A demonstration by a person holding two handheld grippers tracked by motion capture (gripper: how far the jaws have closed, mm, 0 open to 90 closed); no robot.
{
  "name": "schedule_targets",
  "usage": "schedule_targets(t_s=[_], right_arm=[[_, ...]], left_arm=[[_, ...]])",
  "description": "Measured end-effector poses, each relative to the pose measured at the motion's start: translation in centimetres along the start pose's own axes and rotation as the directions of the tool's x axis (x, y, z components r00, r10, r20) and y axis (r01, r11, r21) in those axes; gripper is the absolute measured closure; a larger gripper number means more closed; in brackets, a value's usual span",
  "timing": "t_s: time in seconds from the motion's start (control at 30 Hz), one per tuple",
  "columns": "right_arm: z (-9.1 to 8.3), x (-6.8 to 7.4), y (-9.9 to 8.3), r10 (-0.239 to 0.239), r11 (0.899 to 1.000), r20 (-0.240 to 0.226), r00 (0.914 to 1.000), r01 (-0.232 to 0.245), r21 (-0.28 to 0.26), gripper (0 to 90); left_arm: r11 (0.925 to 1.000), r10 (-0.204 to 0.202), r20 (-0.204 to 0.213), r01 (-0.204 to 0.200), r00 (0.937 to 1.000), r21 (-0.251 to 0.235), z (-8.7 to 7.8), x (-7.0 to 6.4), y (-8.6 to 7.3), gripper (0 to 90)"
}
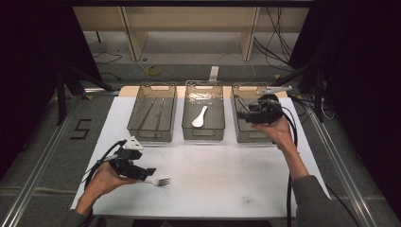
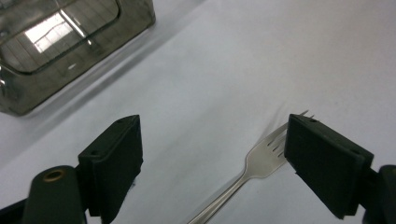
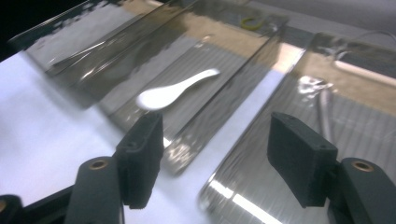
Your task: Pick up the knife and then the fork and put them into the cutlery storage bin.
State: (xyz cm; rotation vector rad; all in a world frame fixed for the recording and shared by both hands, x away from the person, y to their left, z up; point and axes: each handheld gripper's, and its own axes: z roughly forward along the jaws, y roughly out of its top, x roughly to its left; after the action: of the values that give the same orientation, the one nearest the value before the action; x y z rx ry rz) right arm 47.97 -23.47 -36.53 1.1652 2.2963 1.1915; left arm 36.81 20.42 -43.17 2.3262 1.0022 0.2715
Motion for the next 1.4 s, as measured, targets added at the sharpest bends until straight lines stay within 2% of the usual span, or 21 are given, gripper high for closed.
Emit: schedule_targets(t_s=[0.13, 0.23, 0.3, 0.43, 0.57, 0.77, 0.83, 0.9, 1.0, 1.23, 1.4], right_arm=[[-1.1, 1.6, -2.2, -0.032, 0.999, -0.044, 0.9985, 0.032, -0.013, 36.0], [-1.6, 2.6, -3.9, -0.037, 0.999, -0.07, 0.9968, 0.037, -0.008, 35.7], [-1.9, 3.1, -4.9, -0.047, 0.999, -0.076, 0.996, 0.046, -0.01, 35.6], [-2.2, 3.9, -6.5, -0.062, 0.998, -0.079, 0.9949, 0.062, -0.007, 33.9], [-2.8, 4.2, -8.0, -0.056, 0.998, -0.087, 0.9946, 0.054, -0.027, 33.9], [-3.3, 5.1, -9.1, -0.06, 0.998, -0.111, 0.9921, 0.057, -0.027, 33.9], [-3.3, 5.4, -9.5, -0.063, 0.998, -0.115, 0.9913, 0.061, -0.023, 33.9], [-3.2, 5.6, -9.9, -0.062, 0.998, -0.118, 0.991, 0.061, -0.017, 33.9], [-3.2, 6.0, -10.4, -0.064, 0.998, -0.126, 0.9899, 0.064, -0.011, 33.5], [-3.3, 6.5, -11.3, -0.057, 0.998, -0.135, 0.9891, 0.057, -0.004, 32.4], [-3.5, 6.6, -11.6, -0.05, 0.999, -0.141, 0.9888, 0.05, -0.001, 32.4]], left_arm=[[0.9968, 0.039, -0.032, -0.037, 0.9987, 0.071, 0.4, 0.0, 0.0, 21.5], [0.9916, 0.055, -0.01, -0.053, 0.9984, 0.118, 0.7, -0.1, 0.0, 22.2], [0.986, 0.07, -0.02, -0.066, 0.9973, 0.153, 0.9, 0.0, -0.1, 23.4], [0.9828, 0.06, -0.014, -0.057, 0.9981, 0.176, 1.1, 0.4, -0.5, 25.0], [0.9757, 0.058, -0.02, -0.052, 0.9981, 0.213, 1.4, 0.8, -1.0, 27.1], [0.9663, 0.066, -0.019, -0.059, 0.9977, 0.251, 1.4, 1.0, -1.4, 31.9], [0.9563, 0.077, -0.026, -0.066, 0.9967, 0.285, 1.5, 1.0, -1.5, 33.5], [0.9495, 0.081, -0.027, -0.069, 0.9963, 0.306, 1.6, 1.0, -1.7, 35.2], [0.9439, 0.075, -0.026, -0.063, 0.9968, 0.324, 1.6, 1.1, -2.0, 37.9], [0.9303, 0.094, -0.024, -0.079, 0.9953, 0.358, 1.8, 1.2, -2.3, 44.6], [0.9232, 0.091, -0.002, -0.084, 0.9958, 0.375, 2.0, 1.2, -2.4, 49.2]])
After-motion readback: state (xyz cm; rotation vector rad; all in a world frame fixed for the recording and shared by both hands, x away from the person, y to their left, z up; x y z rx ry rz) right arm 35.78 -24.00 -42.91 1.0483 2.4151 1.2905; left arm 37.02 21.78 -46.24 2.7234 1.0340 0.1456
